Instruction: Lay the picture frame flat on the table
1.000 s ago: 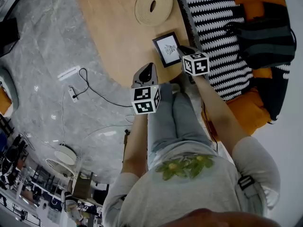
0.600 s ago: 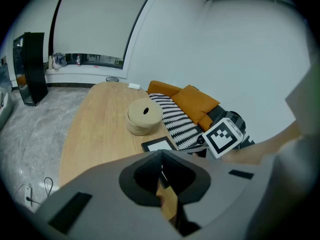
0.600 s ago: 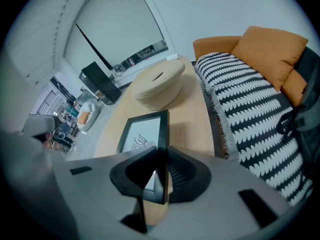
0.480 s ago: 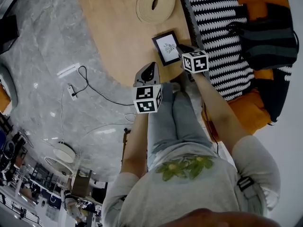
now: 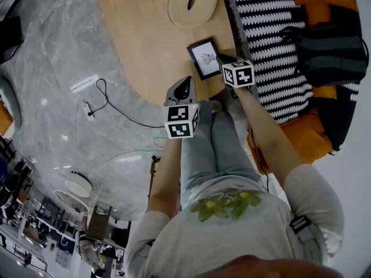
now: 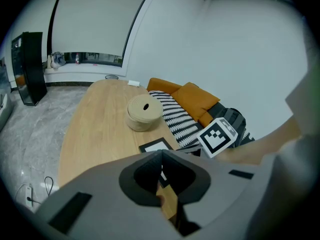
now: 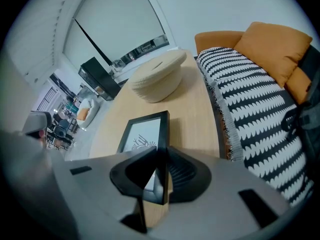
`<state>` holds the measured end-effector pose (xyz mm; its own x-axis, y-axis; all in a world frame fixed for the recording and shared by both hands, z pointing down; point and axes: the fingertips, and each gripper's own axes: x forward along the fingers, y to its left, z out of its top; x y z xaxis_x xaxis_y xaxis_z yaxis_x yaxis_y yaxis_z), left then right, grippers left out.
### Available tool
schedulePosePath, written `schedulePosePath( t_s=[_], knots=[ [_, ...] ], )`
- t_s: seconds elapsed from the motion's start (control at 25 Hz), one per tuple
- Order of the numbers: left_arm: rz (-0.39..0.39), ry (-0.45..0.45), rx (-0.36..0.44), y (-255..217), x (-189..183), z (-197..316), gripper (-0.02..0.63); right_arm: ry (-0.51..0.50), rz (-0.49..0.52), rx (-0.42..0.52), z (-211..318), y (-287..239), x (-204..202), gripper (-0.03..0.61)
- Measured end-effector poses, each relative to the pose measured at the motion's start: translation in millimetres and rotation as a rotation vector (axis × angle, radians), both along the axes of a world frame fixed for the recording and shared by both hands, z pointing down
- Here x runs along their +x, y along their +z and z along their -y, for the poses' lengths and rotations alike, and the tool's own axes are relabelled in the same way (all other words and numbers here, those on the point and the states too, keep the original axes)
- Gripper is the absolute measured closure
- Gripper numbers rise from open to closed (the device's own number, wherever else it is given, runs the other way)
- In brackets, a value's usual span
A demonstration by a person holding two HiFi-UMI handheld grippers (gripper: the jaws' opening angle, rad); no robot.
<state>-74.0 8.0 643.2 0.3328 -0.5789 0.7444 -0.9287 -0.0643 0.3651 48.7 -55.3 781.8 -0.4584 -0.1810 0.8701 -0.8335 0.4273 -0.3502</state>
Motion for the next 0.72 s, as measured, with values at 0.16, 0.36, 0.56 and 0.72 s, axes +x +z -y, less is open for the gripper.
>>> schedulePosePath(
  t_s=[0.16, 0.36, 0.56, 0.72],
  knots=[
    [-0.002, 0.001, -0.004, 2, 0, -3, 0.598, 0.002, -0.011, -0.005, -2, 5, 3, 0.505],
    [-0.007, -0.001, -0.007, 0, -2, 2, 0.598, -0.01, -0.034, -0.015, 1, 9, 1, 0.505],
    [-0.007, 0.002, -0.006, 6, -2, 1, 0.598, -0.023, -0.045, -0.013, 0, 22, -3, 0.505],
    [-0.004, 0.017, -0.012, 11, -1, -4, 0.598, -0.024, -0.05, -0.015, -2, 28, -3, 0.505]
  ],
)
